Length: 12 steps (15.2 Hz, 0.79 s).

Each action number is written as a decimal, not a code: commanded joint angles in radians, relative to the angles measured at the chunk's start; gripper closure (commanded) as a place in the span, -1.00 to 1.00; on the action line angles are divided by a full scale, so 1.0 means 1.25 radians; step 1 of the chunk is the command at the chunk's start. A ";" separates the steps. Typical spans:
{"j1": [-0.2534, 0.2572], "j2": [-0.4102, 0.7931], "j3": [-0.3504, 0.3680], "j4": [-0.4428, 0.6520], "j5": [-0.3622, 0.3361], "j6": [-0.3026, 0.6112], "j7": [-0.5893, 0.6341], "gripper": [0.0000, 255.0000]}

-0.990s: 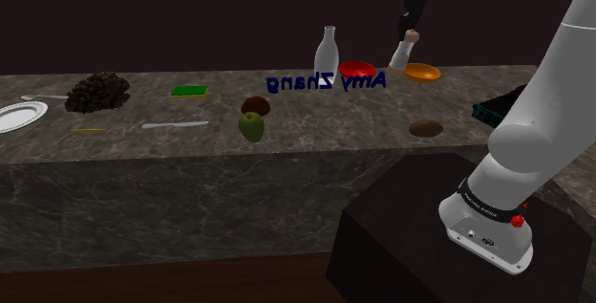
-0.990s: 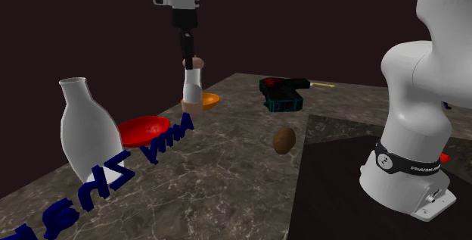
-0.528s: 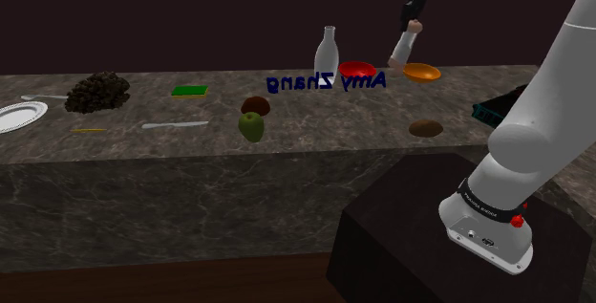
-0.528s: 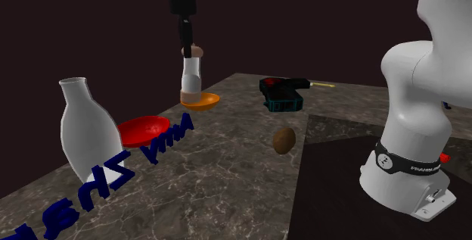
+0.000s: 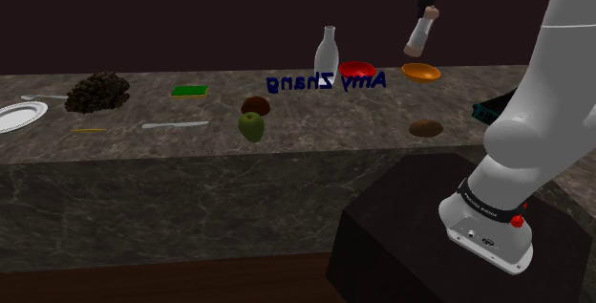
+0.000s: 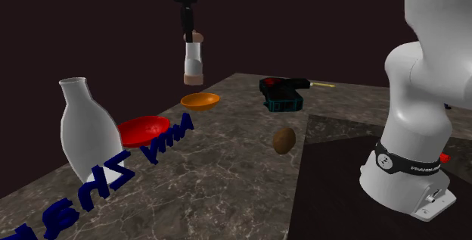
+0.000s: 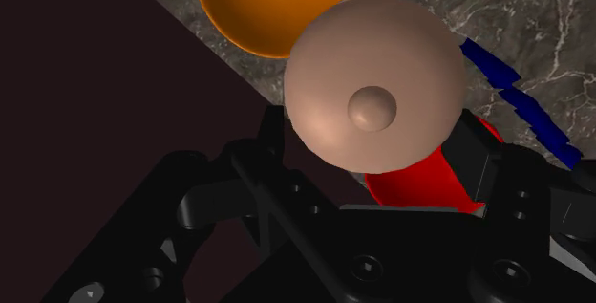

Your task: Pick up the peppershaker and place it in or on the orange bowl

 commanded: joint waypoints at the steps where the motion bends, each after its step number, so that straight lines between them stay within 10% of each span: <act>1: -0.037 0.045 -0.007 0.079 0.024 -0.037 -0.039 1.00; 7: -0.191 0.252 -0.003 0.457 0.110 -0.209 -0.124 1.00; 12: -0.178 0.232 -0.004 0.380 0.103 -0.153 -0.127 1.00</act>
